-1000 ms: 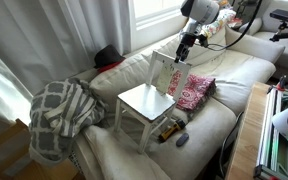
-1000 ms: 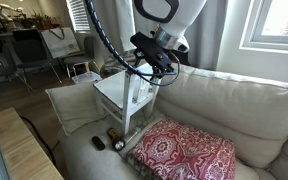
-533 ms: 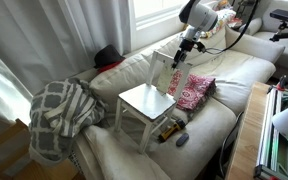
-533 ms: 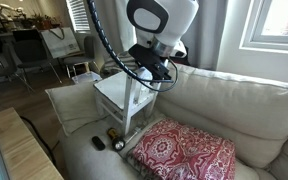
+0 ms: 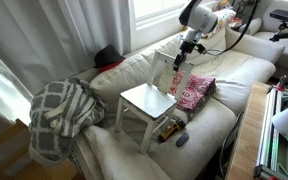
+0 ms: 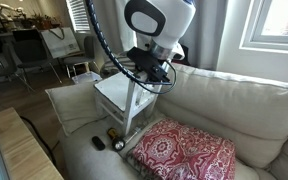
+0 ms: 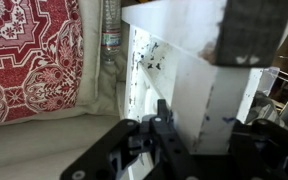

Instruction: Put the chair in an upright position on the sofa

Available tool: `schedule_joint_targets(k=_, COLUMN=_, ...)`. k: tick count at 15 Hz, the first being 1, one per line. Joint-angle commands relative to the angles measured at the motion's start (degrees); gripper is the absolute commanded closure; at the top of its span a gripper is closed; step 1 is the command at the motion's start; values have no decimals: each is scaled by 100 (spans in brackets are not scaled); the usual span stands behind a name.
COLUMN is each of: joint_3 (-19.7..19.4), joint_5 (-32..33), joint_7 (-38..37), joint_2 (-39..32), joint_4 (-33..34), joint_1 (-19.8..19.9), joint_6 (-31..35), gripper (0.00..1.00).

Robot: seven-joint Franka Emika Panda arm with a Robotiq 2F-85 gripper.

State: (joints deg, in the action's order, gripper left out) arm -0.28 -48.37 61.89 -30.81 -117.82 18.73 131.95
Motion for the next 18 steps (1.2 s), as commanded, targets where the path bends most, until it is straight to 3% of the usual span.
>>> schedule_joint_targets(k=1, joint_3=-84, joint_5=81, joint_7=99, joint_2=121, joint_4=-158, joint_1=-111, joint_6=211, gripper=99)
schedule_joint_targets(k=5, joint_3=-203, joint_5=635, joint_7=-387, joint_2=343, joint_4=-29, joint_1=-200, joint_6=-182, gripper=95)
schedule_joint_targets(k=10, joint_3=-46, joint_5=1312, joint_7=-692, joint_2=756, joint_4=-16, joint_1=-335, joint_6=-297, gripper=95)
schedule_joint_targets(k=15, joint_3=241, joint_5=1643, joint_7=-515, joint_2=1379, joint_4=-153, joint_1=-455, joint_6=-332, gripper=95)
schedule_joint_targets(k=18, joint_3=321, joint_5=2156, joint_7=-491, joint_2=1589, joint_4=-172, joint_1=-592, joint_6=-522, gripper=95)
